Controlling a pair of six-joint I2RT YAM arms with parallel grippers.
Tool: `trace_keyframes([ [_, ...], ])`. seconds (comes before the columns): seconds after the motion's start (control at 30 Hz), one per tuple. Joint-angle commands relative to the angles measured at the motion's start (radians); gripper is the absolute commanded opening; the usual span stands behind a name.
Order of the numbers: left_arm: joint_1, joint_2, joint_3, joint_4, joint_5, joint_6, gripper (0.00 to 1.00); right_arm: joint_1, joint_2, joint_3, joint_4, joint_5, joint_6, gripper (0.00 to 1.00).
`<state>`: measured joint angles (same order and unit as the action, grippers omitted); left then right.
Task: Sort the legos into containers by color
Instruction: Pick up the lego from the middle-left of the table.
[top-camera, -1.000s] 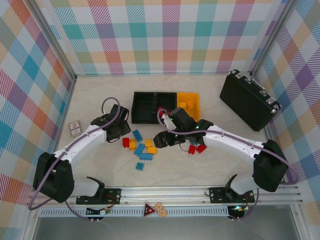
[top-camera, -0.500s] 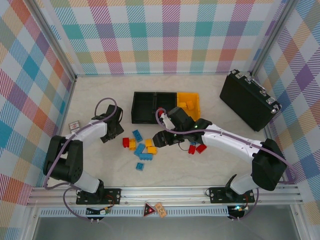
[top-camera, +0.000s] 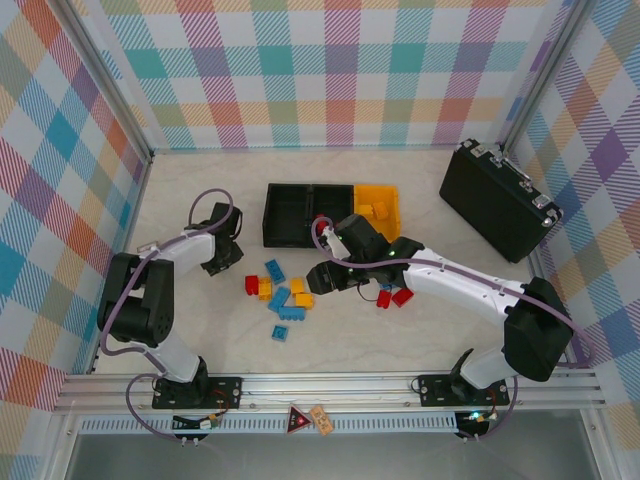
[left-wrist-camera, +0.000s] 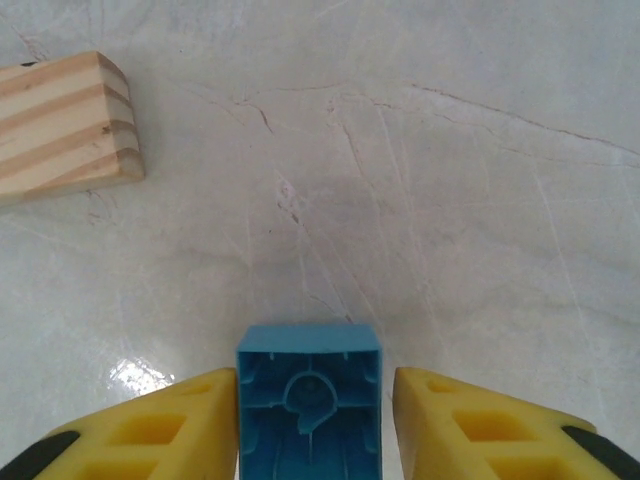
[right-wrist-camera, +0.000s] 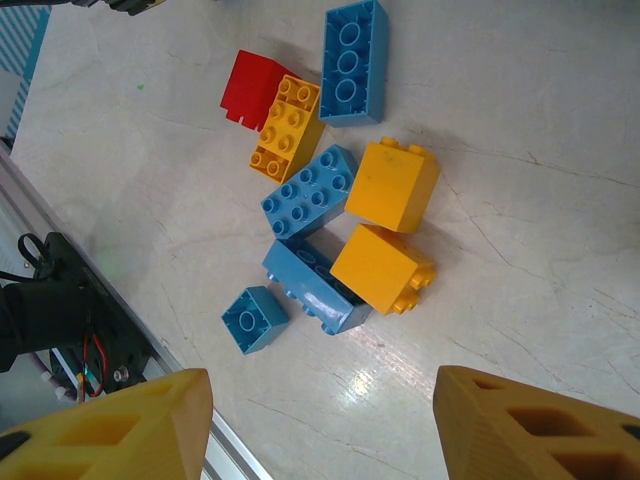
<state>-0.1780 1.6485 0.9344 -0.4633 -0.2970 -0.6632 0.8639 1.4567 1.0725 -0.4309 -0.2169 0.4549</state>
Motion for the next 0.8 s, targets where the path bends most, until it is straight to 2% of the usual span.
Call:
trace_keyframes([
  [0.0, 0.015, 0.006, 0.026, -0.018, 0.005, 0.013, 0.39, 0.005, -0.019, -0.015, -0.011, 0.009, -0.010, 0.60],
  [0.13, 0.017, 0.014, 0.034, -0.025, 0.009, 0.017, 0.41, 0.005, -0.024, -0.020, -0.008, 0.010, -0.007, 0.60],
  [0.23, 0.016, 0.017, 0.040, -0.028, 0.020, 0.020, 0.32, 0.004, -0.032, -0.025, -0.010, 0.015, -0.005, 0.60],
  [0.37, 0.011, -0.003, 0.058, -0.053, 0.049, 0.039, 0.32, 0.004, -0.051, -0.032, -0.014, 0.031, -0.006, 0.60],
  [0.57, -0.027, -0.083, 0.090, -0.106, 0.093, 0.079, 0.32, -0.006, -0.065, -0.041, -0.011, 0.034, 0.006, 0.60],
  [0.77, -0.108, -0.149, 0.153, -0.142, 0.139, 0.088, 0.32, -0.035, -0.073, -0.049, -0.012, 0.034, 0.030, 0.60],
])
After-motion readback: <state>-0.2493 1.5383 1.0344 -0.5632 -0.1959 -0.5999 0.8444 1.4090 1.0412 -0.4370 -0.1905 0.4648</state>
